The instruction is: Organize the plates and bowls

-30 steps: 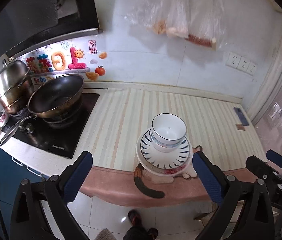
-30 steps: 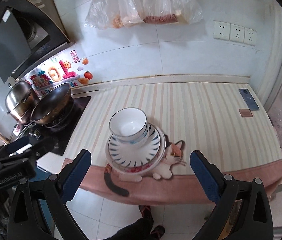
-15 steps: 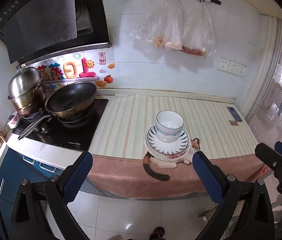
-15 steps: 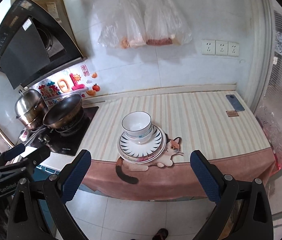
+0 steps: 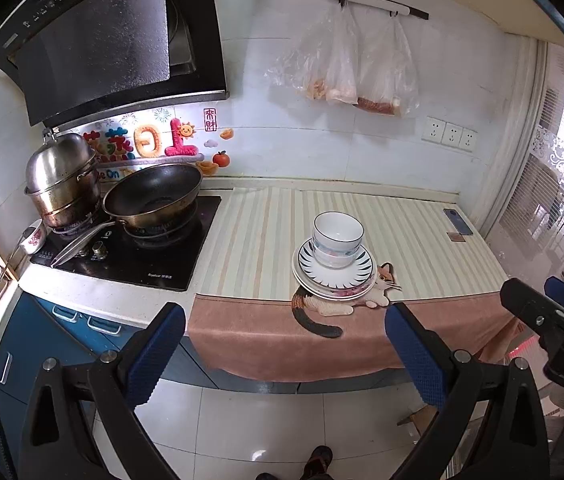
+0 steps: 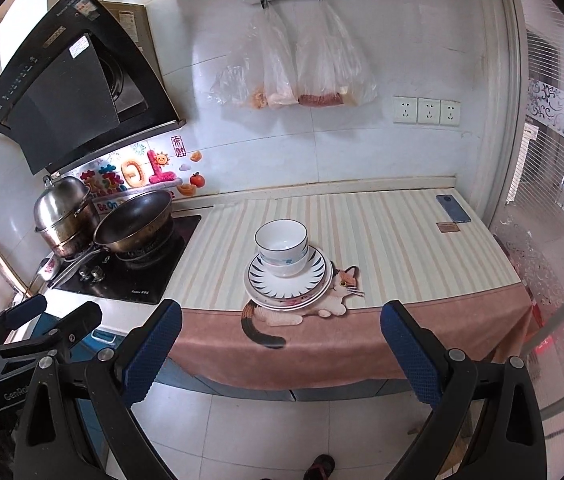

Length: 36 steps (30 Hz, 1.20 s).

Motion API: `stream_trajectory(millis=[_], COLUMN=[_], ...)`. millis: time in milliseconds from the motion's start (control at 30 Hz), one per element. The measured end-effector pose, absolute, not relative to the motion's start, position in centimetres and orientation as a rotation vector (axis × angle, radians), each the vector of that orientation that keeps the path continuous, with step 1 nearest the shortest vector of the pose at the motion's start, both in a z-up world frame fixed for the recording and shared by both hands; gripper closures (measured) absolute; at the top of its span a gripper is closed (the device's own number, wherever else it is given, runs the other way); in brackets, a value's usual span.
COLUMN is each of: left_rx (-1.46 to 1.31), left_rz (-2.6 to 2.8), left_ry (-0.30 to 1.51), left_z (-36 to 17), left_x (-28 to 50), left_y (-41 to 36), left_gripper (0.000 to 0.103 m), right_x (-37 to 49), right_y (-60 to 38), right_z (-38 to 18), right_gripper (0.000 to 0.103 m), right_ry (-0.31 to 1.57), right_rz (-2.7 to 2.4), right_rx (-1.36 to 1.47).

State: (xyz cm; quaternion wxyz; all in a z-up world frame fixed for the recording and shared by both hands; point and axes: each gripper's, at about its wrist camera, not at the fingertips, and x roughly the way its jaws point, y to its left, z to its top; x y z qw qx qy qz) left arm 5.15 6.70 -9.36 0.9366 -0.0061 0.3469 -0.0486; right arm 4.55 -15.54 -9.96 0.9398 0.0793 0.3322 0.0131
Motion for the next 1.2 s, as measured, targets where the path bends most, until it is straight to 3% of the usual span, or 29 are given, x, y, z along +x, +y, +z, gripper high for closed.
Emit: stream_trajectory(millis=[1200], left_rx=[-0.018], left_rz=[-0.093], left_ry=[0.688], left_z=[-8.6], left_x=[3.9], left_y=[9.3], left_gripper=[0.001], right_x=[2.3], right_y=[-13.0], right_z=[-9.1], right_gripper=[0.001], right_ry=[0.657], right_rz=[0.012], right_rx=[0.125])
